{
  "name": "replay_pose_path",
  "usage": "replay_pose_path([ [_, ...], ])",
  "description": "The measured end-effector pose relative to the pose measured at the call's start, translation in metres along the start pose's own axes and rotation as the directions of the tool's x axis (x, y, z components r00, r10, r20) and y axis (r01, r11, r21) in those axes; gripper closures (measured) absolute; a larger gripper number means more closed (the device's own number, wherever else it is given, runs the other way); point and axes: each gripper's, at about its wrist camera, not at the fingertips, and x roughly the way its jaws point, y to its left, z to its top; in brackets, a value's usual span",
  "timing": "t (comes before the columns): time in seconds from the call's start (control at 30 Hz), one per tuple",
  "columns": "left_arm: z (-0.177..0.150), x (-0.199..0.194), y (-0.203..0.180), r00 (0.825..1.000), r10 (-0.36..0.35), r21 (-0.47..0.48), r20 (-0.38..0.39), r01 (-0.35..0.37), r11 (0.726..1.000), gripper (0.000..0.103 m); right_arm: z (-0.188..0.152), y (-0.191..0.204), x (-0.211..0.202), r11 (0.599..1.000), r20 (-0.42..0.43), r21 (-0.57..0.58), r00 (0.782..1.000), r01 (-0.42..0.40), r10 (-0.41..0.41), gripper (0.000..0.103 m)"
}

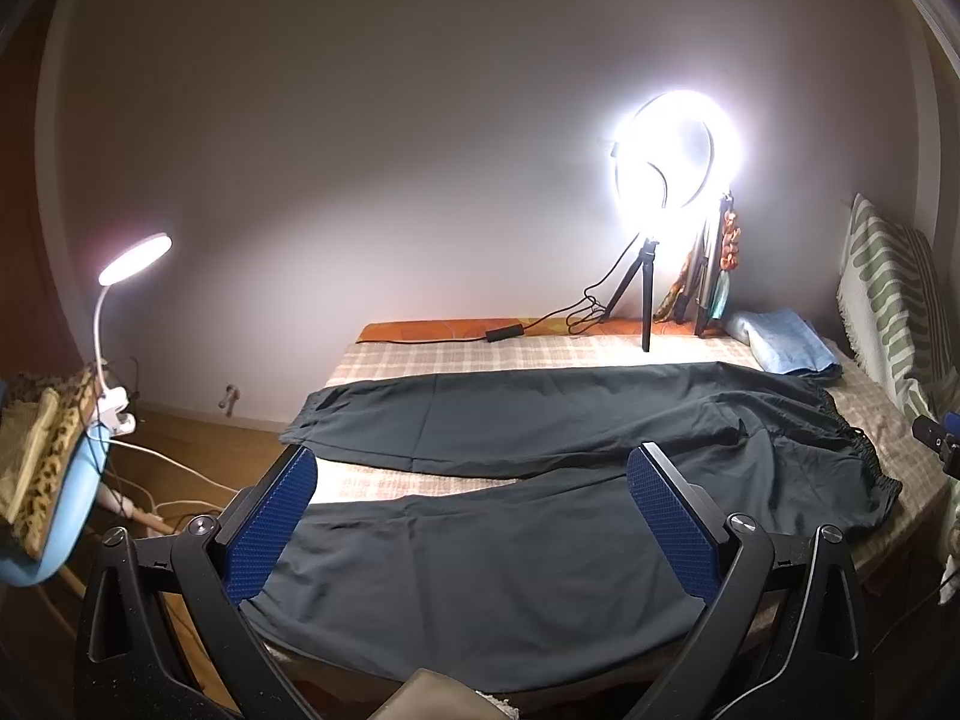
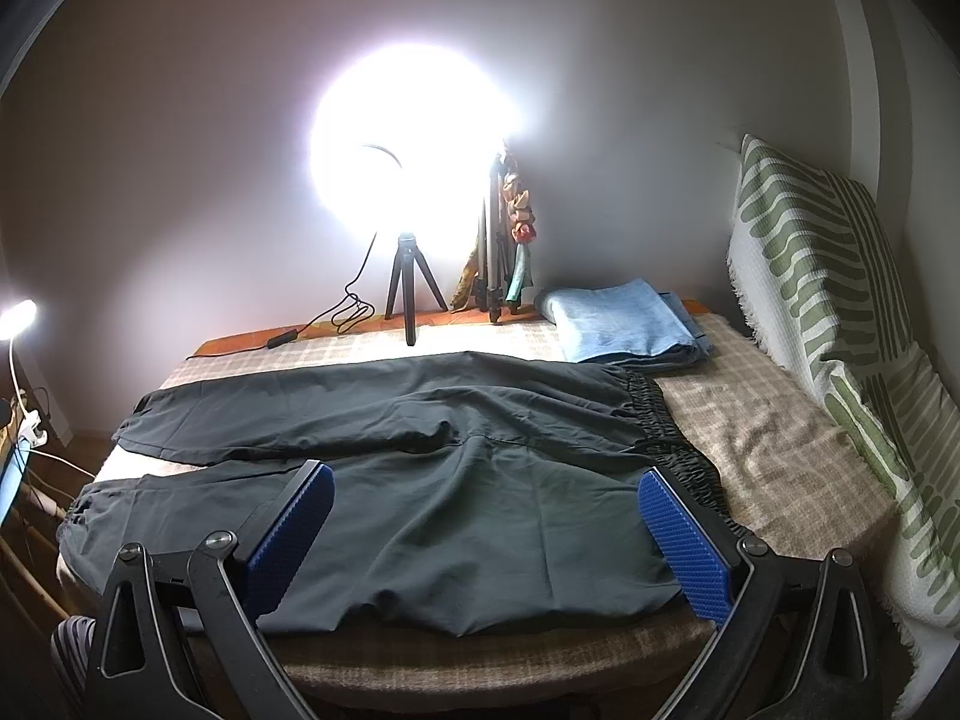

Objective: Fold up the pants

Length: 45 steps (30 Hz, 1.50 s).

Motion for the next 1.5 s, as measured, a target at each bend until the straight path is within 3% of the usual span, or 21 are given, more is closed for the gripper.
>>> replay_pose_path([
  [1.03,0.0,0.02,-0.002,1.0,0.011,0.022,-0.024,-0.01,1.0,0.001,0.007,0.004,0.02,0.999,-0.017,-0.029,1.0,-0.021,0.02,0.0],
  [1.5,-0.003,0.07,0.026,0.994,0.037,0.073,-0.105,-0.03,0.997,0.001,0.027,0.021,0.063,0.986,0.01,-0.157,0.998,-0.065,0.067,0.0],
])
